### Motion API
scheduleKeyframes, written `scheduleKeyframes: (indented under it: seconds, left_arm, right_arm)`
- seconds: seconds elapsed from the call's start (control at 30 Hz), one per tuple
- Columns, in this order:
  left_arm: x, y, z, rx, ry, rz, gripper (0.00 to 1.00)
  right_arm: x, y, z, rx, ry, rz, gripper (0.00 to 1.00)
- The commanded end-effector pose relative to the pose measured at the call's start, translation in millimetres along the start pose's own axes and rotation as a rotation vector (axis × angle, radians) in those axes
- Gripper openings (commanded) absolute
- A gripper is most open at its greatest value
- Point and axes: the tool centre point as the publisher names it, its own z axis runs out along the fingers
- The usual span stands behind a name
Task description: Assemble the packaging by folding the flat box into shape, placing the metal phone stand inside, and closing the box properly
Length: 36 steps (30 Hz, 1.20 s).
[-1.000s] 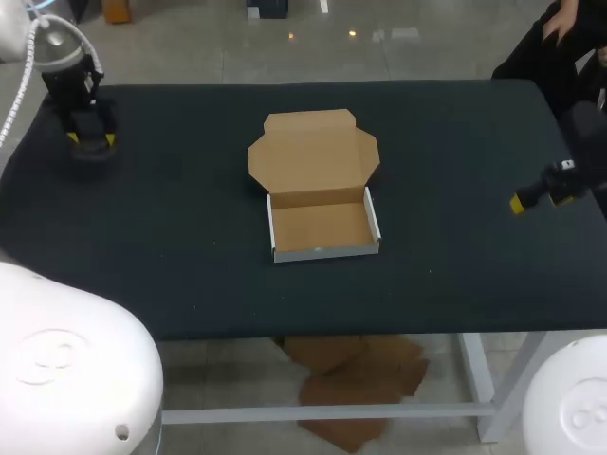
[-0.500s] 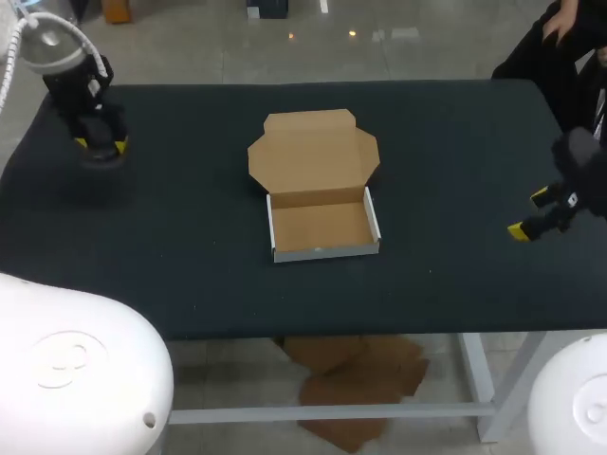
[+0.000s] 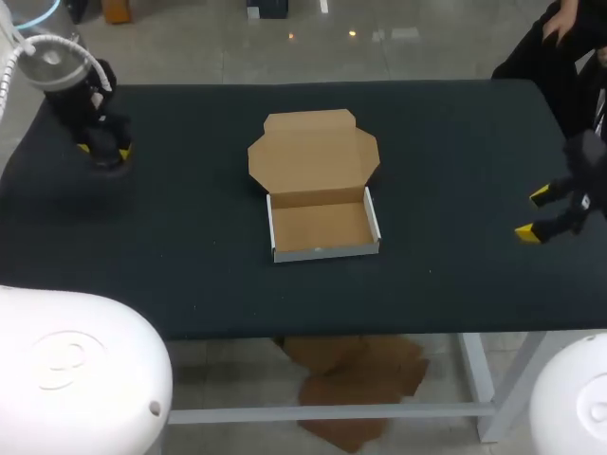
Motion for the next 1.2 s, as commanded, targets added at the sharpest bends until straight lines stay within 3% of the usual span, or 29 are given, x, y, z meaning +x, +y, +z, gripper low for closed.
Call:
scheduleKeyframes:
  seconds: [0.03, 0.13, 0.43, 0.73, 1.2]
  left_arm:
    - [0.7, 3.7, -1.1, 0.03, -0.004, -0.001, 0.0]
    - [7.8, 11.2, -6.0, 0.028, 0.008, 0.013, 0.0]
    - [74.5, 32.6, -19.9, -0.036, 0.038, 0.162, 0.0]
    - [125.3, 42.9, -29.6, -0.065, 0.031, 0.302, 0.0]
    - [166.4, 50.3, -21.8, -0.107, 0.042, 0.395, 0.0]
  right_arm:
    - [-1.9, 0.4, -2.1, -0.001, 0.02, -0.001, 1.0]
    - [-3.7, 1.5, 0.7, -0.02, 0.024, -0.034, 1.0]
    - [-10.3, 16.7, 29.4, -0.028, 0.008, -0.209, 1.0]
    - [-7.1, 16.2, 48.7, 0.002, 0.053, -0.273, 1.0]
    - [-9.6, 14.0, 62.8, 0.042, 0.048, -0.298, 1.0]
